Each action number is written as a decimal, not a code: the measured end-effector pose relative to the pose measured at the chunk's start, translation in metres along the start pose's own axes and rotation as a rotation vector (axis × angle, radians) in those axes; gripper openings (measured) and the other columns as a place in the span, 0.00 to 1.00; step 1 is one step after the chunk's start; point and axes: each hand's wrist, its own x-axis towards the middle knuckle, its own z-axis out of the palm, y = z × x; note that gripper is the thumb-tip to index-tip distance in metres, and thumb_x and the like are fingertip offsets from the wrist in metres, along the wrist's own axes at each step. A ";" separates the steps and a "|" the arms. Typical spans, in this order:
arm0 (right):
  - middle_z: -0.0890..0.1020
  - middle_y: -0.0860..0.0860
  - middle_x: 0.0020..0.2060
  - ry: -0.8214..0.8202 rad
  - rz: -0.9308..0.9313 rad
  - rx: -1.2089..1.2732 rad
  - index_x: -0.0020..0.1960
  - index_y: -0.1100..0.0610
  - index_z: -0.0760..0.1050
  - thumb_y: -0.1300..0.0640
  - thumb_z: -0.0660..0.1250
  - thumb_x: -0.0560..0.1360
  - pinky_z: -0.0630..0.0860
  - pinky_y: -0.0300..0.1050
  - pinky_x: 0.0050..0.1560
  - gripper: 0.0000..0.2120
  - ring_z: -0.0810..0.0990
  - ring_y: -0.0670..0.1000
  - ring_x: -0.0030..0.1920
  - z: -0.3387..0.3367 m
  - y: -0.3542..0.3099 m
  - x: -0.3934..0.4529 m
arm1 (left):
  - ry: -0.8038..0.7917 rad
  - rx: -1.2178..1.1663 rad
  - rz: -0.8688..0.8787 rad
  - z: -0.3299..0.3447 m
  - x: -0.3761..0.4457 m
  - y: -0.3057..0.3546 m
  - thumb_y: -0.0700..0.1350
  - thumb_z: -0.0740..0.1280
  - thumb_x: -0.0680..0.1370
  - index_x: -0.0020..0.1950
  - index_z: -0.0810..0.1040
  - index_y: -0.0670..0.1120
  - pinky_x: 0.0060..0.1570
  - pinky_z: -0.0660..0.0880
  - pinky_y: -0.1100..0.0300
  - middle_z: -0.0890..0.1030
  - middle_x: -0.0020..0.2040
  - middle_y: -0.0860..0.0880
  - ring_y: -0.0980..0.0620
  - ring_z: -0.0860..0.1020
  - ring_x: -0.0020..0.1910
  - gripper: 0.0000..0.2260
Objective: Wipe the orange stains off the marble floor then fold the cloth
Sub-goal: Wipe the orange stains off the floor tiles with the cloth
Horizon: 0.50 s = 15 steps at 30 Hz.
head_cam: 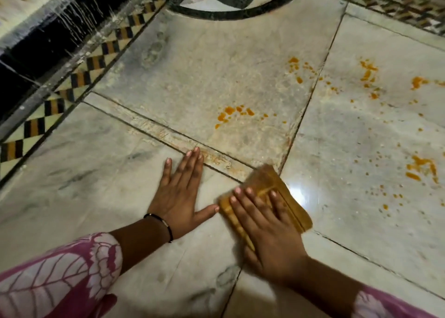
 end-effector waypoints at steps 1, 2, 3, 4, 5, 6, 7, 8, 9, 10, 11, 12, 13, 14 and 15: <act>0.59 0.54 0.76 -0.009 -0.034 -0.028 0.77 0.56 0.57 0.42 0.47 0.76 0.51 0.62 0.71 0.33 0.56 0.55 0.76 0.000 0.011 0.017 | -0.002 0.006 0.011 0.000 -0.001 -0.001 0.69 0.50 0.74 0.77 0.49 0.40 0.72 0.45 0.42 0.50 0.78 0.43 0.46 0.51 0.76 0.43; 0.60 0.54 0.76 -0.009 -0.020 -0.049 0.77 0.55 0.57 0.42 0.48 0.75 0.51 0.62 0.72 0.33 0.57 0.55 0.76 -0.002 0.027 0.030 | -0.011 0.008 0.022 0.000 -0.001 -0.002 0.69 0.50 0.74 0.77 0.48 0.40 0.72 0.45 0.42 0.50 0.78 0.43 0.47 0.50 0.76 0.42; 0.61 0.53 0.75 0.000 0.033 -0.062 0.76 0.55 0.58 0.41 0.48 0.75 0.50 0.61 0.72 0.33 0.58 0.55 0.75 -0.006 0.047 0.041 | -0.022 0.010 0.027 0.000 -0.002 -0.004 0.69 0.49 0.74 0.77 0.48 0.41 0.72 0.45 0.42 0.50 0.78 0.44 0.48 0.50 0.76 0.42; 0.60 0.53 0.75 0.019 0.118 -0.053 0.76 0.54 0.58 0.41 0.48 0.74 0.48 0.59 0.73 0.33 0.58 0.54 0.75 -0.010 0.067 0.044 | -0.033 0.016 0.035 -0.001 -0.003 -0.005 0.70 0.48 0.75 0.77 0.47 0.41 0.72 0.45 0.43 0.50 0.78 0.44 0.48 0.49 0.76 0.42; 0.60 0.52 0.76 0.043 0.215 -0.043 0.77 0.53 0.58 0.41 0.49 0.74 0.47 0.57 0.74 0.33 0.58 0.54 0.76 -0.014 0.081 0.038 | -0.046 0.027 0.052 -0.002 -0.003 -0.005 0.70 0.48 0.75 0.77 0.47 0.41 0.72 0.45 0.42 0.49 0.78 0.44 0.48 0.49 0.77 0.42; 0.59 0.51 0.76 0.060 0.308 -0.035 0.77 0.52 0.57 0.42 0.49 0.74 0.46 0.57 0.74 0.33 0.56 0.53 0.76 -0.014 0.088 0.024 | -0.061 0.032 0.065 -0.001 -0.004 -0.005 0.70 0.47 0.75 0.77 0.47 0.41 0.72 0.45 0.42 0.49 0.78 0.44 0.48 0.49 0.77 0.41; 0.58 0.51 0.76 0.085 0.376 -0.031 0.77 0.52 0.56 0.42 0.50 0.74 0.47 0.58 0.74 0.33 0.55 0.53 0.76 -0.016 0.088 0.006 | -0.071 0.035 0.076 -0.001 -0.004 -0.005 0.69 0.47 0.76 0.77 0.47 0.41 0.72 0.45 0.42 0.49 0.78 0.44 0.48 0.49 0.77 0.41; 0.58 0.52 0.76 0.108 0.413 -0.024 0.77 0.53 0.57 0.43 0.51 0.74 0.49 0.60 0.73 0.33 0.55 0.53 0.76 -0.016 0.080 -0.014 | -0.074 0.040 0.084 0.000 -0.005 -0.006 0.69 0.47 0.76 0.77 0.48 0.41 0.72 0.45 0.42 0.49 0.78 0.44 0.48 0.49 0.77 0.41; 0.59 0.54 0.76 0.122 0.409 -0.011 0.77 0.55 0.58 0.43 0.51 0.75 0.52 0.62 0.72 0.32 0.56 0.54 0.76 -0.013 0.066 -0.032 | -0.074 0.042 0.090 0.001 -0.005 -0.006 0.69 0.46 0.76 0.77 0.49 0.41 0.72 0.45 0.42 0.49 0.78 0.44 0.48 0.49 0.77 0.40; 0.61 0.56 0.75 0.126 0.358 -0.012 0.76 0.56 0.59 0.44 0.50 0.76 0.53 0.63 0.71 0.31 0.57 0.55 0.76 -0.008 0.048 -0.048 | -0.073 0.047 0.097 0.002 -0.004 -0.007 0.69 0.46 0.76 0.77 0.50 0.41 0.72 0.46 0.42 0.50 0.78 0.44 0.48 0.49 0.77 0.40; 0.62 0.57 0.74 0.119 0.262 -0.021 0.75 0.57 0.60 0.44 0.49 0.77 0.54 0.64 0.71 0.30 0.58 0.56 0.75 -0.001 0.030 -0.058 | -0.070 0.051 0.106 0.002 -0.004 -0.008 0.69 0.46 0.76 0.77 0.51 0.41 0.72 0.47 0.42 0.50 0.78 0.44 0.48 0.49 0.77 0.40; 0.63 0.57 0.74 0.092 0.140 -0.030 0.75 0.58 0.61 0.44 0.49 0.77 0.53 0.64 0.71 0.30 0.59 0.56 0.75 0.004 0.016 -0.061 | -0.071 0.054 0.114 0.002 -0.003 -0.007 0.68 0.46 0.76 0.77 0.51 0.41 0.72 0.48 0.42 0.51 0.78 0.44 0.48 0.50 0.77 0.40; 0.64 0.56 0.74 0.043 0.026 -0.033 0.75 0.58 0.61 0.43 0.51 0.76 0.53 0.63 0.71 0.32 0.60 0.56 0.75 0.006 0.006 -0.055 | -0.079 0.056 0.117 0.003 -0.003 -0.007 0.68 0.46 0.76 0.77 0.52 0.41 0.72 0.49 0.42 0.51 0.78 0.44 0.48 0.50 0.77 0.40; 0.63 0.55 0.74 0.010 -0.053 -0.044 0.75 0.58 0.60 0.42 0.53 0.74 0.52 0.62 0.71 0.33 0.60 0.56 0.75 0.006 0.006 -0.041 | -0.086 0.062 0.118 0.003 -0.002 -0.006 0.68 0.46 0.76 0.77 0.52 0.40 0.71 0.50 0.42 0.52 0.78 0.43 0.48 0.50 0.77 0.39; 0.63 0.54 0.74 0.014 -0.082 -0.061 0.76 0.57 0.59 0.40 0.53 0.74 0.51 0.60 0.71 0.35 0.59 0.56 0.75 0.005 0.012 -0.021 | -0.088 0.068 0.115 0.003 -0.002 -0.007 0.68 0.45 0.76 0.77 0.52 0.40 0.71 0.50 0.42 0.52 0.78 0.43 0.48 0.51 0.76 0.39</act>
